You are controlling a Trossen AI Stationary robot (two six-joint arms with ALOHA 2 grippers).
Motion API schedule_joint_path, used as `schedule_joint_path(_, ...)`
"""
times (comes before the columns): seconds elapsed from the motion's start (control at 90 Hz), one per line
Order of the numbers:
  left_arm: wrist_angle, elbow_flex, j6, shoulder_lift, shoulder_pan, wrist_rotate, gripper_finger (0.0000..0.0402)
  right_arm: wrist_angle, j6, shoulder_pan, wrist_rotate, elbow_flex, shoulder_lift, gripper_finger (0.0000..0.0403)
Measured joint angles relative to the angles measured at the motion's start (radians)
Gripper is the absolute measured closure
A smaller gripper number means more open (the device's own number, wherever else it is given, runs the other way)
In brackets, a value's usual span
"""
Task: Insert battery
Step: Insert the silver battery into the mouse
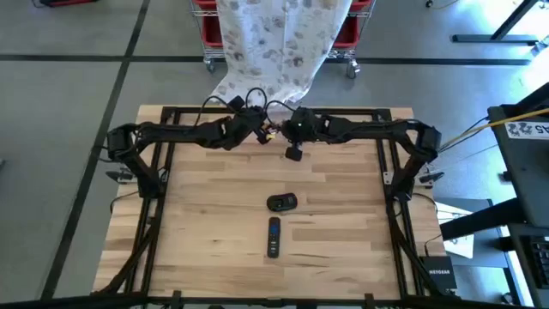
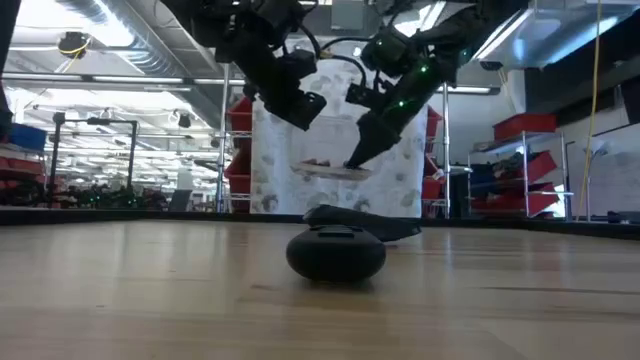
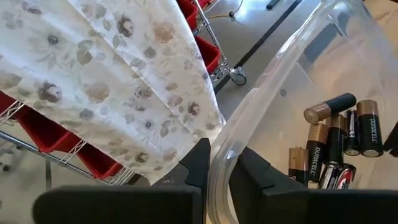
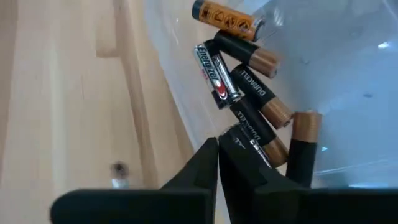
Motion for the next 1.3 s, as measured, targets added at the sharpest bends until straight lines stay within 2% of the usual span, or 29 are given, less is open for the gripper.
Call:
schedule_joint_path(0.111,0.003,0.000,-0.002,0.000,-0.001,-0.004,0.0380,-0.051,0.007,0.008,-0.006,0.000,-0.035,0.0403)
schedule_joint_path(0.333,-0.039,0.000,-0.066,-0.001,0.009,0.009,0.0380,-0.165,0.019,0.007,-0.107,-0.002,-0.165,0.0403)
schedule_joint_path(0.456,-0.151,0.001,-0.215,0.000,0.041,0.118,0.0380,-0.238,0.031,0.007,-0.210,-0.001,-0.242,0.0403)
schedule_joint_path(0.667,-0.285,0.001,-0.362,0.044,0.101,0.295,0.0380,-0.386,0.024,0.007,-0.497,-0.073,-0.271,0.0402)
schedule_joint_path(0.833,-0.309,0.000,-0.420,0.080,0.120,0.407,0.0380,-0.422,-0.054,0.008,-0.606,-0.183,-0.271,0.0401)
schedule_joint_path(0.922,-0.325,0.000,-0.470,0.099,0.124,0.466,0.0380,-0.447,-0.109,0.012,-0.658,-0.228,-0.271,0.0385)
schedule_joint_path(1.167,-0.384,-0.010,-0.557,0.112,0.127,0.530,0.0380,-0.384,-0.139,0.143,-0.631,-0.341,-0.271,0.0279)
schedule_joint_path(1.3,-0.423,-0.010,-0.590,0.112,0.128,0.561,0.0380,-0.273,-0.010,0.256,-0.537,-0.378,-0.271,0.0241)
